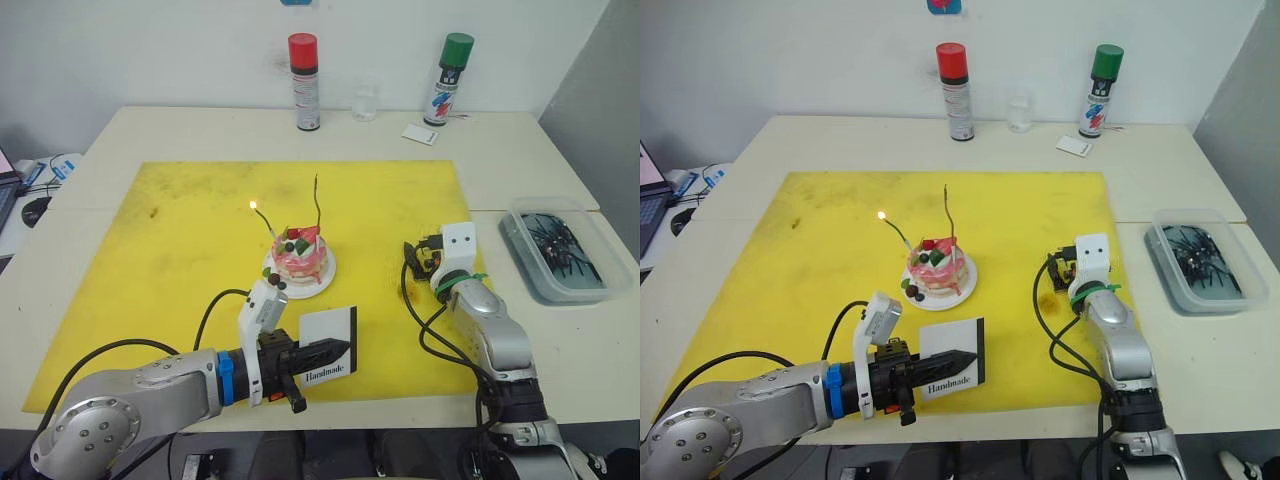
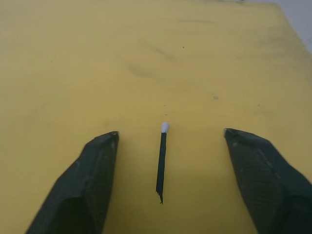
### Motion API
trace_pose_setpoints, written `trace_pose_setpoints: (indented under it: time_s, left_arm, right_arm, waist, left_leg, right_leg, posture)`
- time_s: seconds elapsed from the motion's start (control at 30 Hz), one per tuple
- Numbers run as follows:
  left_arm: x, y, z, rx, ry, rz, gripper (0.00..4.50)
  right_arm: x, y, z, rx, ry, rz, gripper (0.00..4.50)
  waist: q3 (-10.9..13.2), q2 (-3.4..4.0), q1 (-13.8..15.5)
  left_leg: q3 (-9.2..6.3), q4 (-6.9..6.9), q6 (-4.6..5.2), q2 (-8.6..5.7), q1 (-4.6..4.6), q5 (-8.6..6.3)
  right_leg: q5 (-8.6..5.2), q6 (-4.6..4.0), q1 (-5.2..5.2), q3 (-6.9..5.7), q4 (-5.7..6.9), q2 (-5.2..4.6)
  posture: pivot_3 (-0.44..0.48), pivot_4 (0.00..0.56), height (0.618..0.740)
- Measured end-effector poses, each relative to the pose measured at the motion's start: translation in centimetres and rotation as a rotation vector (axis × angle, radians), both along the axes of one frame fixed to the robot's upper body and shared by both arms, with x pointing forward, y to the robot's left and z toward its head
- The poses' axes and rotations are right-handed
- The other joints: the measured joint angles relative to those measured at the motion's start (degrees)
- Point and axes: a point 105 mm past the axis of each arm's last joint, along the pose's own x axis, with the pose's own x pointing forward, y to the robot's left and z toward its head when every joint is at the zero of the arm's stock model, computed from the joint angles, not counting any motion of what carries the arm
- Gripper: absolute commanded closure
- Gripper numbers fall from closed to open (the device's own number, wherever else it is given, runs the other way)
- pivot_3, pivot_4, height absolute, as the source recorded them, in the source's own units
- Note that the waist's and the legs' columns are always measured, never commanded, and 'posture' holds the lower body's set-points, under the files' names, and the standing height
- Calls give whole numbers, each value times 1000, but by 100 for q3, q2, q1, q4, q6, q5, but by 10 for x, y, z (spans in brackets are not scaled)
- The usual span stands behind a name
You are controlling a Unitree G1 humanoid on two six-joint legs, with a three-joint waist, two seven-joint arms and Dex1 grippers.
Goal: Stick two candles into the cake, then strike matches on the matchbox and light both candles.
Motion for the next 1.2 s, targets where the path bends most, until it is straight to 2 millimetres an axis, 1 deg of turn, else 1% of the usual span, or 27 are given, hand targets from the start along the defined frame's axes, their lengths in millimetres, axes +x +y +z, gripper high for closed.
trace_pose_setpoints:
  time_s: [0.1,0.17,0.27,0.43,0.5,0.57,0.6,0.63,0.7,0.73,0.77,0.8,0.83,0.9,1.0,1.07,1.2]
  left_arm:
    - [0,0,0,2,-2,0,4500]
    - [1,1,-1,8,-4,3,4500]
    - [1,1,-2,12,-6,6,4500]
    - [1,1,-2,11,-9,8,4500]
    - [1,1,-2,10,-11,9,4500]
    - [3,1,-1,11,-16,11,4500]
    - [3,1,-1,10,-15,14,4500]
    - [5,1,-1,4,-15,17,4500]
    - [9,2,0,-6,-12,23,4500]
    - [11,3,0,-16,-3,31,4500]
    - [13,3,1,-26,3,34,4500]
    - [16,5,2,-39,8,42,4500]
    - [19,6,4,-50,11,50,4500]
    - [24,7,7,-68,13,56,4500]
    - [28,6,13,-83,6,51,4500]
    - [32,6,16,-103,11,57,4500]
    - [35,5,20,-112,6,60,4500]
  right_arm:
    - [-1,1,0,-17,1,10,2770]
    - [-3,3,-1,-43,-2,29,3568]
    - [-7,8,-1,-63,-4,58,4475]
    - [-10,8,0,-68,5,77,4475]
    - [-12,5,2,-85,11,109,4475]
    - [-16,1,9,-89,18,196,4475]
    - [-18,0,17,-94,10,244,4475]
    - [-22,3,33,-105,-12,348,4475]
    - [-35,9,58,-156,-53,523,4475]
    - [-46,12,75,-217,-82,640,4475]
    - [-59,13,86,-286,-102,747,4475]
    - [-71,15,93,-348,-113,850,4475]
    - [-81,18,96,-391,-119,931,4475]
    - [-98,27,97,-419,-123,1064,4475]
    - [-114,45,95,-438,-144,1172,4475]
    - [-122,56,93,-451,-156,1219,4475]
    - [-126,65,88,-474,-165,1233,4475]
  waist:
    - [-1,-2,-1]
    - [-2,-3,-1]
    - [-2,-2,1]
    - [-2,-3,3]
    - [-1,-2,7]
    - [1,1,13]
    - [1,1,15]
    - [3,2,19]
    - [5,5,25]
    - [5,6,30]
    - [5,5,40]
    - [3,2,55]
    - [2,0,59]
    - [2,-1,54]
    - [2,-1,48]
    - [2,-2,60]
    - [3,-2,91]
  left_leg:
    - [0,0,0,0,0,0]
    - [-1,0,0,0,0,0]
    - [-2,0,0,1,0,0]
    - [-2,0,0,0,0,0]
    - [0,0,0,-1,0,0]
    - [2,0,0,-1,-1,0]
    - [3,0,0,-1,-1,0]
    - [4,0,1,-1,-1,0]
    - [2,1,1,-1,0,-1]
    - [1,0,1,0,1,-1]
    - [-5,0,1,1,1,-1]
    - [-8,-2,2,3,1,-1]
    - [-15,-1,2,5,1,-1]
    - [-16,-2,2,7,1,-1]
    - [-16,-1,1,5,1,-1]
    - [-16,2,1,2,0,0]
    - [-16,7,1,-1,0,0]
  right_leg:
    - [0,0,0,0,0,0]
    - [0,-1,0,-1,0,0]
    - [-1,-2,0,-2,0,0]
    - [-1,-2,0,-2,-1,0]
    - [-2,-1,0,-1,-1,-2]
    - [-1,0,0,1,-1,-5]
    - [-1,0,0,2,-1,-6]
    - [-1,3,-1,3,-2,-5]
    - [-1,3,0,0,-2,-3]
    - [-2,3,3,-3,-3,-2]
    - [-4,0,6,-9,-5,-1]
    - [-6,-3,6,-13,-5,1]
    - [-8,-7,7,-14,-6,3]
    - [-9,-7,7,-13,-3,7]
    - [-8,-5,6,-14,-1,7]
    - [-5,0,7,-13,-2,3]
    - [-1,5,7,-7,-3,-5]
  posture:
    - [0,150,740]
    - [0,150,740]
    - [0,150,740]
    - [0,150,740]
    - [0,150,740]
    - [0,150,740]
    - [0,150,740]
    - [0,150,740]
    - [0,150,740]
    - [0,150,740]
    - [0,150,740]
    - [0,150,740]
    - [0,150,740]
    - [0,150,740]
    - [0,150,740]
    - [0,150,740]
    - [0,150,740]
